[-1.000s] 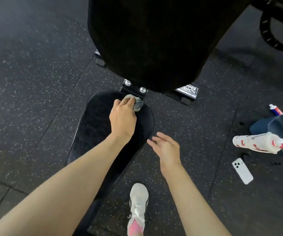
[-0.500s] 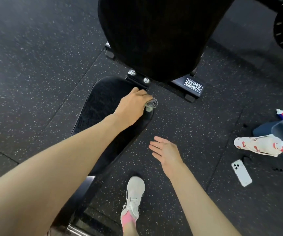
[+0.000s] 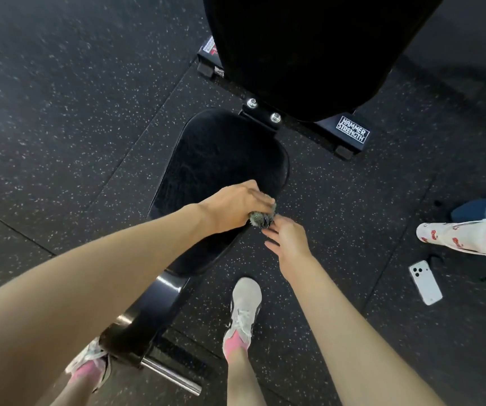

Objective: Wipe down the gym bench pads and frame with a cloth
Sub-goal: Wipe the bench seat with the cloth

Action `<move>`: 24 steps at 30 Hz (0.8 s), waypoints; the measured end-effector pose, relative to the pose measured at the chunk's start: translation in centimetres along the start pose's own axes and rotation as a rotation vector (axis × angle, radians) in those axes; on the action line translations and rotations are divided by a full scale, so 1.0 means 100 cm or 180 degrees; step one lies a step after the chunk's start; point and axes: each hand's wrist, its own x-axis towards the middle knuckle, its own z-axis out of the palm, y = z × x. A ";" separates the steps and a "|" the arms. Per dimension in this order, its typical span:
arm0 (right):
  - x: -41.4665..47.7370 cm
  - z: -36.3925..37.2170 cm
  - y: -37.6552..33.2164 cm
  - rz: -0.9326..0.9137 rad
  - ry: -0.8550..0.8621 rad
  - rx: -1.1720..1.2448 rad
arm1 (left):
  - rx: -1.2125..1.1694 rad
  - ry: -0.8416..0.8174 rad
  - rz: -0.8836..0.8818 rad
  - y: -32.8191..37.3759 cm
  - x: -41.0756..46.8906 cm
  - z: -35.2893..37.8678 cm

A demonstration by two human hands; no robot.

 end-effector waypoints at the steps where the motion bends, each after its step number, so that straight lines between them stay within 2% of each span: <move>1: -0.002 0.002 0.002 -0.0046 0.0041 -0.0077 | -0.0012 -0.0054 -0.0035 -0.001 -0.006 0.000; 5: -0.006 0.011 0.006 -0.0201 0.0368 -0.0314 | -0.0030 -0.0371 -0.0197 0.001 -0.029 -0.007; 10: -0.020 0.037 0.001 -0.0278 0.0804 -0.0742 | 0.0064 -0.1109 -0.0393 0.001 -0.058 -0.034; 13: -0.037 0.046 -0.012 -0.0183 0.0737 -0.0711 | 0.0620 -0.1488 -0.0462 -0.009 -0.078 -0.066; 16: -0.059 0.050 -0.033 -0.0130 0.0426 -0.0647 | 0.1198 -0.1606 -0.1034 -0.013 -0.088 -0.106; 18: -0.074 0.051 -0.053 -0.0174 0.0290 -0.0573 | 0.1034 -0.1190 -0.1552 -0.006 -0.084 -0.130; 20: -0.088 0.049 -0.076 -0.0228 0.0163 -0.0478 | 0.0367 -0.0329 -0.2033 0.010 -0.070 -0.147; 22: -0.098 0.043 -0.096 -0.0332 -0.0069 -0.0419 | -0.0860 0.0520 -0.2452 0.029 -0.049 -0.162; 24: -0.109 0.035 -0.114 -0.0429 -0.0316 -0.0349 | -0.2304 0.1062 -0.2652 0.053 -0.028 -0.177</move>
